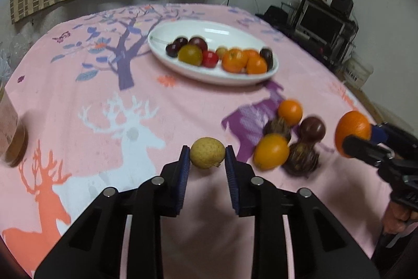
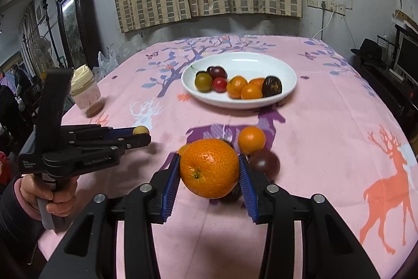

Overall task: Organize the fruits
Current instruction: 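Place the orange on the plate with the right tool while the left tool places its fruit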

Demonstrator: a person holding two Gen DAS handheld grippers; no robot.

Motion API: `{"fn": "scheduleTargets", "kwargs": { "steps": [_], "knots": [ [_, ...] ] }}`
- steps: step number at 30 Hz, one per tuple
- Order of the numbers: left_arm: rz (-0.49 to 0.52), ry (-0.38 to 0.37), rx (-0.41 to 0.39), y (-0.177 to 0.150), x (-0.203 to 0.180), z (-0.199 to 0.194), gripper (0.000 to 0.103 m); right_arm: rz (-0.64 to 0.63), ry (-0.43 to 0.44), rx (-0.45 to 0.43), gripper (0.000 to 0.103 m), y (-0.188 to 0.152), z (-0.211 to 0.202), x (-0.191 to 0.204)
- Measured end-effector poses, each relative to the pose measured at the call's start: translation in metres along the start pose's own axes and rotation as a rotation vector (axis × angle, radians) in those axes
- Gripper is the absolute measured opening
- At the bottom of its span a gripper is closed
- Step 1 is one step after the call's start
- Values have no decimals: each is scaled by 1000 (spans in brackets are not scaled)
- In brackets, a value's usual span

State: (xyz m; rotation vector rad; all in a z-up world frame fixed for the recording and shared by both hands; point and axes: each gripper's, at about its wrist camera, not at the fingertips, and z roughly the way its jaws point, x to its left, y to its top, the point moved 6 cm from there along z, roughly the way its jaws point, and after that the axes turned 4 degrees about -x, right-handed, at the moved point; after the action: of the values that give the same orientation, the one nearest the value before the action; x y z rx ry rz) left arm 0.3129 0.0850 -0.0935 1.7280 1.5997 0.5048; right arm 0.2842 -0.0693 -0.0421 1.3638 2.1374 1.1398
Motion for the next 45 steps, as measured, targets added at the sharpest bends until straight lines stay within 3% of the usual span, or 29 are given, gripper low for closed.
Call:
{"fn": "scheduleTargets", "kwargs": {
  "steps": [5, 8, 12, 17, 18, 19, 20, 21, 23, 28, 32, 35, 39, 45],
  "knots": [
    [21, 2, -62, 61, -15, 15, 27, 19, 29, -88, 44, 51, 24, -18],
    [4, -2, -81, 98, -17, 38, 27, 30, -2, -129, 44, 83, 53, -36],
    [0, 32, -64, 131, -13, 79, 27, 57, -16, -117, 44, 110, 96, -59],
    [-14, 95, -25, 149, -1, 119, 27, 69, -28, -80, 45, 120, 134, -76],
    [-25, 112, -18, 149, 1, 121, 33, 73, -24, -69, 45, 120, 139, -78],
    [-43, 141, -12, 148, 4, 120, 61, 75, -30, -62, 46, 119, 141, -80],
    [-60, 165, -19, 148, 8, 116, 87, 76, -38, -57, 56, 119, 140, -81],
    [-75, 181, -51, 149, 10, 107, 90, 76, -41, -62, 61, 119, 135, -81],
    [-81, 179, -102, 147, 12, 83, 92, 69, -21, -101, 64, 122, 119, -80],
    [-100, 182, -86, 109, 17, 32, 98, 51, 36, -152, 71, 115, 73, -77],
    [-175, 191, -101, 52, 26, 12, 98, 56, 67, -106, 71, 80, 55, -78],
    [-195, 230, -10, 18, 31, 19, 98, 68, 67, -52, 72, 54, 50, -78],
    [-194, 198, -29, 17, 26, 12, 98, 53, 53, 44, 72, 23, 52, -72],
    [-128, 244, -29, 16, 19, 13, 98, 52, 70, 106, 71, -5, 52, -69]
  ]
}}
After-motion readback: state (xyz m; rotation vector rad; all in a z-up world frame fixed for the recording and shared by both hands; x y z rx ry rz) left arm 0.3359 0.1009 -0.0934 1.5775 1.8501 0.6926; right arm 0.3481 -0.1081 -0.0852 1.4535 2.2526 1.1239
